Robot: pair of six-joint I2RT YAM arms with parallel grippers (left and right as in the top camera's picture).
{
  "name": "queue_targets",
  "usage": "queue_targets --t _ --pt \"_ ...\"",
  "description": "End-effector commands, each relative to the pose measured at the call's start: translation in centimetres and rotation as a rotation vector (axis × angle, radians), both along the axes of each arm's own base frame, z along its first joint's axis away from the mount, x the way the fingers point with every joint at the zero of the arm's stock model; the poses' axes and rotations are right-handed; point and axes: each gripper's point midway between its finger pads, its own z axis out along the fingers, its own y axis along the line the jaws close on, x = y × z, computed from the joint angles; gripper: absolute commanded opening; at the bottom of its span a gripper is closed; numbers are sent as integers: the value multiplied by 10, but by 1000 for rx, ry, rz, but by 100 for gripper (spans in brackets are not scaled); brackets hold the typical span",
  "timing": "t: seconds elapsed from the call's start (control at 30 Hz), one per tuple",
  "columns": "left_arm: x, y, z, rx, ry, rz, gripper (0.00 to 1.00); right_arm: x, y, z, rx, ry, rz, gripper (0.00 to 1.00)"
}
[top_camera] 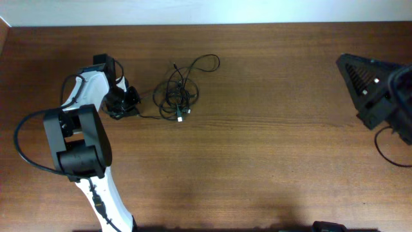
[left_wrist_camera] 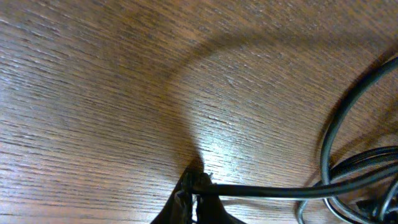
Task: Untangle cables
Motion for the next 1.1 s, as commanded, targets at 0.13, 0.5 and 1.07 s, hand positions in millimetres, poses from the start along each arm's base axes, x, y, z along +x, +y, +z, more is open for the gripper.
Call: queue_targets --t 0.13,0.5,1.07 --pt "23 -6 76 -52 -99 -15 43 55 -9 -92 -26 357 28 52" --pt "71 -76 121 17 -307 -195 31 119 37 -226 -156 722 193 74" --pt "60 -163 11 196 -151 -375 30 133 51 -335 -380 994 139 80"
